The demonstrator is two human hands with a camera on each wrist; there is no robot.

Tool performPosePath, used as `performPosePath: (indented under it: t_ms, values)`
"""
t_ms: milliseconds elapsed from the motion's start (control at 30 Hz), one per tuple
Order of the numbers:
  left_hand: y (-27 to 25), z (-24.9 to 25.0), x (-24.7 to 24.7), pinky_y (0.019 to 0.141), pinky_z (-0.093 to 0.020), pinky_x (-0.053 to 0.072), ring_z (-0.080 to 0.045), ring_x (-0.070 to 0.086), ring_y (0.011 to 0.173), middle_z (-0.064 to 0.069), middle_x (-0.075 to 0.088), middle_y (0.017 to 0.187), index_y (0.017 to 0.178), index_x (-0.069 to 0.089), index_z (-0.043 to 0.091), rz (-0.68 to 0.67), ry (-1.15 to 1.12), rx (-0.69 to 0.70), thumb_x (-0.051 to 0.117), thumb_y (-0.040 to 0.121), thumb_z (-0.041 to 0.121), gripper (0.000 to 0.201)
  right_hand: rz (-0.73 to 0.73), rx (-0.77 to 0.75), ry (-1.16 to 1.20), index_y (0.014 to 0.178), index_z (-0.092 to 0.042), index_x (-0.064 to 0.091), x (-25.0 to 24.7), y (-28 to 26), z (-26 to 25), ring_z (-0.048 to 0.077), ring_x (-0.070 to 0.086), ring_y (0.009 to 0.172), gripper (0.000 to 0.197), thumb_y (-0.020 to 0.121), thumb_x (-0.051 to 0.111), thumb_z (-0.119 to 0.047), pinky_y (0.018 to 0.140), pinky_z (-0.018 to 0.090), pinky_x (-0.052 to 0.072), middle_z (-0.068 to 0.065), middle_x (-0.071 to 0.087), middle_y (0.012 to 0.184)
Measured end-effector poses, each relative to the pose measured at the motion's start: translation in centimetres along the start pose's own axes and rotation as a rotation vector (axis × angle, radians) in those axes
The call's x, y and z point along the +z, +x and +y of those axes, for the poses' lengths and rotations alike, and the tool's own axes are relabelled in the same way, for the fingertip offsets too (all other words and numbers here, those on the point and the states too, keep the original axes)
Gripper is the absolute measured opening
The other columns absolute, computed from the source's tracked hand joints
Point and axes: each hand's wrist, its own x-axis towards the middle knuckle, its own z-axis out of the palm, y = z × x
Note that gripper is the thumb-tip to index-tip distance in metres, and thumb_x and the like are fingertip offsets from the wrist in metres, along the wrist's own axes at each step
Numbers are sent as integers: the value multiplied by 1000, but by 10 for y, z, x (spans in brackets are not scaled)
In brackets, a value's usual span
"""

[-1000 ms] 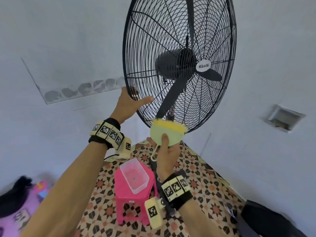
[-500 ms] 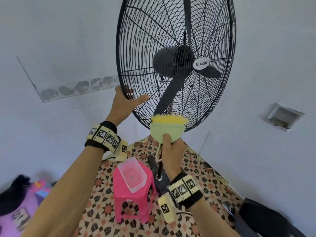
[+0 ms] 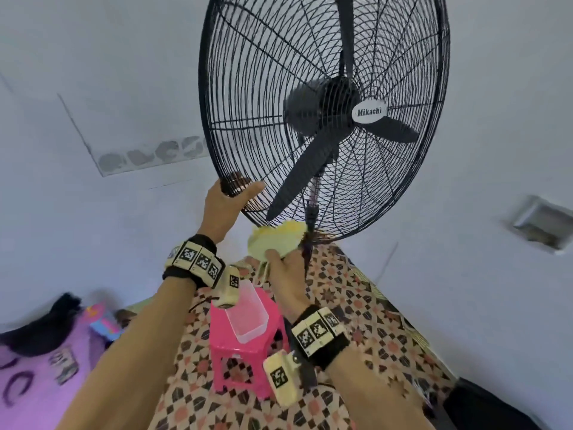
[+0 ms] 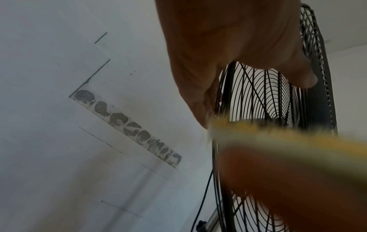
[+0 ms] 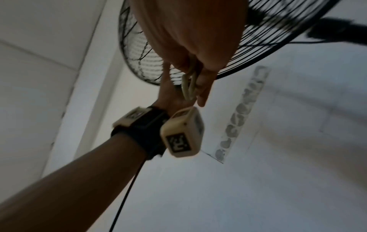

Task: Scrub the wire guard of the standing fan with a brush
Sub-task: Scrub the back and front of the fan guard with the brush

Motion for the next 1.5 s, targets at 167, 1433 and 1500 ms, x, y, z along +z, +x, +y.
performPosePath:
  t_ms: [167, 1433, 1500]
  values:
    - [0, -4, -6, 92, -39, 54, -20, 69, 101, -5, 74, 107, 111, 71, 16, -52, 48, -11, 83, 70, 74, 72, 73, -23, -7, 73, 1, 67, -1, 3, 25, 2, 64, 57, 26, 95, 54, 1, 63, 29, 54, 12, 66, 68]
    - [-13, 1, 13, 100, -55, 57, -18, 71, 103, 3, 76, 103, 107, 73, 21, 56, -145, -44, 87, 71, 64, 58, 40, -168, -468, 109, -7, 62, -80, 44, 38, 27, 74, 83, 20, 103, 58, -26, 67, 41, 62, 13, 74, 99]
    - [-15, 1, 15, 100, -57, 56, -19, 72, 105, 2, 77, 105, 106, 74, 24, 63, -176, -58, 87, 72, 59, 50, 81, -169, -509, 115, -11, 62, -91, 40, 42, 20, 73, 83, 16, 103, 57, -21, 63, 20, 58, -2, 71, 94]
